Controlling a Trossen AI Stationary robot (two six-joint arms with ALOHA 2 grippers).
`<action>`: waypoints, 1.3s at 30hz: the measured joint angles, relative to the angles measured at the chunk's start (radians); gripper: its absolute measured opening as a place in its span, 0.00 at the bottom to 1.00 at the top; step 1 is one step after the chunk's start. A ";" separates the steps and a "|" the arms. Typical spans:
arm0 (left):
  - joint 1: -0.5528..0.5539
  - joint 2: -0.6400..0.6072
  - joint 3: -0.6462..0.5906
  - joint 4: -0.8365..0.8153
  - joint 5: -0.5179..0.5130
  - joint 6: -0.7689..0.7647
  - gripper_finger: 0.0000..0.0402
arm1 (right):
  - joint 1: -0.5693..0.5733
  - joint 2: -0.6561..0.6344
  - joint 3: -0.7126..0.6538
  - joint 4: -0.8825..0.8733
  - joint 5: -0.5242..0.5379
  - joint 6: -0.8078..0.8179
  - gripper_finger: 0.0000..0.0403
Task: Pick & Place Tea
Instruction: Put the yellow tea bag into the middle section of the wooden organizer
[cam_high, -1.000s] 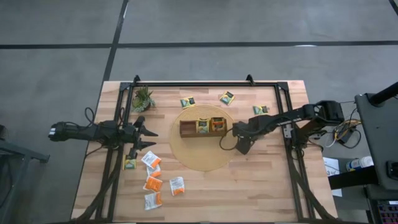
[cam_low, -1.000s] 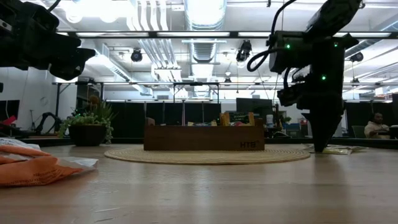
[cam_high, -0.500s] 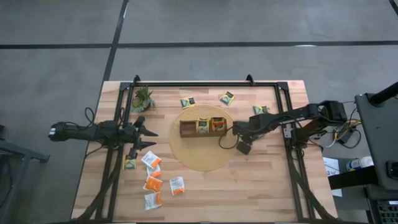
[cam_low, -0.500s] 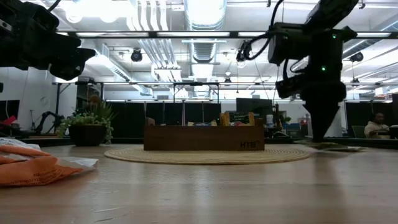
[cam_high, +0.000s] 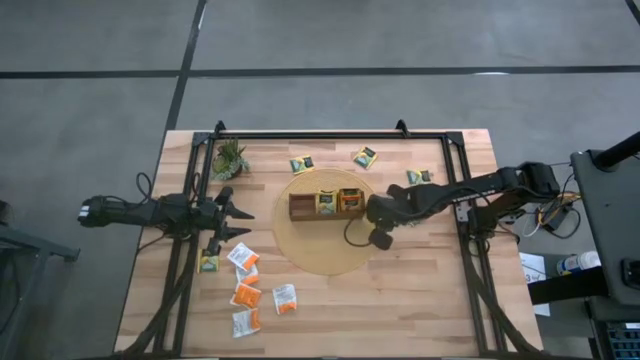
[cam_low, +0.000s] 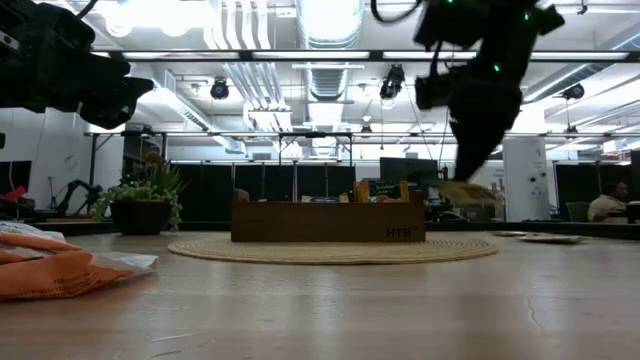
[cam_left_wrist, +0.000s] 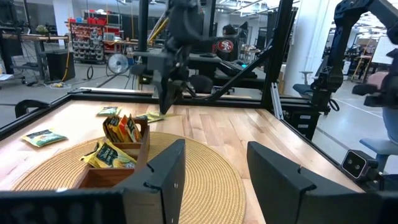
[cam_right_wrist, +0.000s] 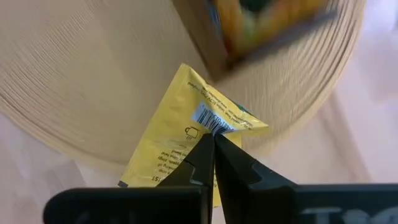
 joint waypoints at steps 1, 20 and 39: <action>0.000 0.000 0.000 0.000 0.000 0.000 0.42 | 0.012 0.000 0.013 0.011 0.031 -0.003 0.02; 0.000 0.005 0.000 0.001 0.000 0.000 0.42 | 0.076 0.094 0.048 0.540 0.464 -0.228 0.02; 0.000 0.018 0.000 0.001 0.000 0.000 0.42 | 0.074 0.357 0.144 0.797 0.614 -0.284 0.02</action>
